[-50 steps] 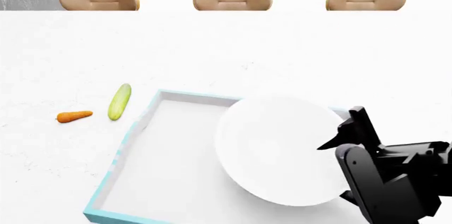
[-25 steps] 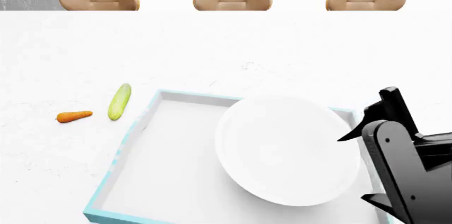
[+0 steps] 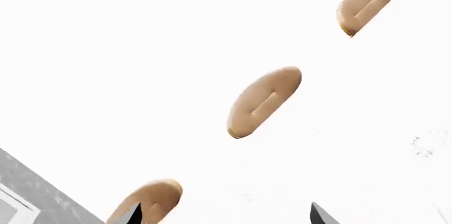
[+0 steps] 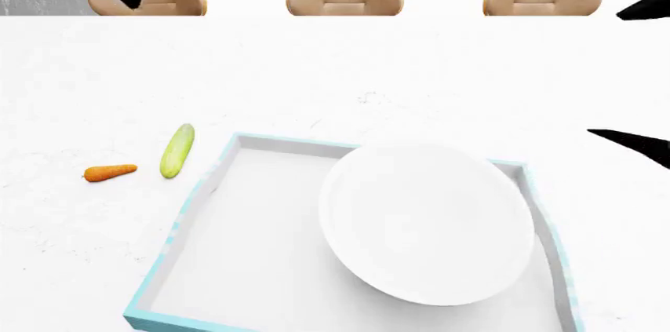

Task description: Place the two vegetables and bowl onto the tray for setting up a vegetable dip station.

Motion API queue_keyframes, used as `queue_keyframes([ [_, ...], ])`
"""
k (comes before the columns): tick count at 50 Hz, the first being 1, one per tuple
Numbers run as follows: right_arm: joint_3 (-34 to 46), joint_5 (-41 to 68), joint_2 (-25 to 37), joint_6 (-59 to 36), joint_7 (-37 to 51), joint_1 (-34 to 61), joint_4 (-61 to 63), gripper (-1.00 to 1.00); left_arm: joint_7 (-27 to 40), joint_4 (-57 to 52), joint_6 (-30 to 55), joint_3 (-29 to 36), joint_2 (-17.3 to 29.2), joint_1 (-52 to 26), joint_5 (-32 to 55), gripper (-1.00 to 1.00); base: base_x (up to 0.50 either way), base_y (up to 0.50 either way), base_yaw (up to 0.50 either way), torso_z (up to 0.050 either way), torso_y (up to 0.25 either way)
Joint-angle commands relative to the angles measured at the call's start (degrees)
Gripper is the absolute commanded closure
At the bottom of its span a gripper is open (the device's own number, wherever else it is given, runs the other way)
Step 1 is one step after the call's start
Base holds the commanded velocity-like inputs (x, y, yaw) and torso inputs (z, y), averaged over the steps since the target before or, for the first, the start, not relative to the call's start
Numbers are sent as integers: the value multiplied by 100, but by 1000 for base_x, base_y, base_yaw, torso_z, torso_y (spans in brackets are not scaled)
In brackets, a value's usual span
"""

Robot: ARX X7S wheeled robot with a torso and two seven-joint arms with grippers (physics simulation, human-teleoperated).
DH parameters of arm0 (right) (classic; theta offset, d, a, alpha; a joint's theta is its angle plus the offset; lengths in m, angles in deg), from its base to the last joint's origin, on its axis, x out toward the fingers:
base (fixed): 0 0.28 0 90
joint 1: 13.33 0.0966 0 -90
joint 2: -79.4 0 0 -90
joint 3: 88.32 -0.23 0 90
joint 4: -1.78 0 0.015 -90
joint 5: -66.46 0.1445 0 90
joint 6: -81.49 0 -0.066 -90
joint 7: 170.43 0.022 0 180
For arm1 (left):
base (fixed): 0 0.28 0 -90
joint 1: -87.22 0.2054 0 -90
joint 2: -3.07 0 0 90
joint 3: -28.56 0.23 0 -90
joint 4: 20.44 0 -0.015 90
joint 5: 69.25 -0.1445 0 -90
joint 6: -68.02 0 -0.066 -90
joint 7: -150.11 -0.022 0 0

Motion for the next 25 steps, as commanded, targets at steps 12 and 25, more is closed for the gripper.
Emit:
queue_keyframes([
  [12,-2197,1401,-769,-1147,2785,-1559,-412,-100,-654,2885,1244,489,-809,-206,33,-100,0,0,0,0,0],
  [25,-2136,1207,-642,-650,2934,-1995,-444,-100,-44,4133,2026,532,-1704,-477,-505,-100,0,0,0,0,0],
])
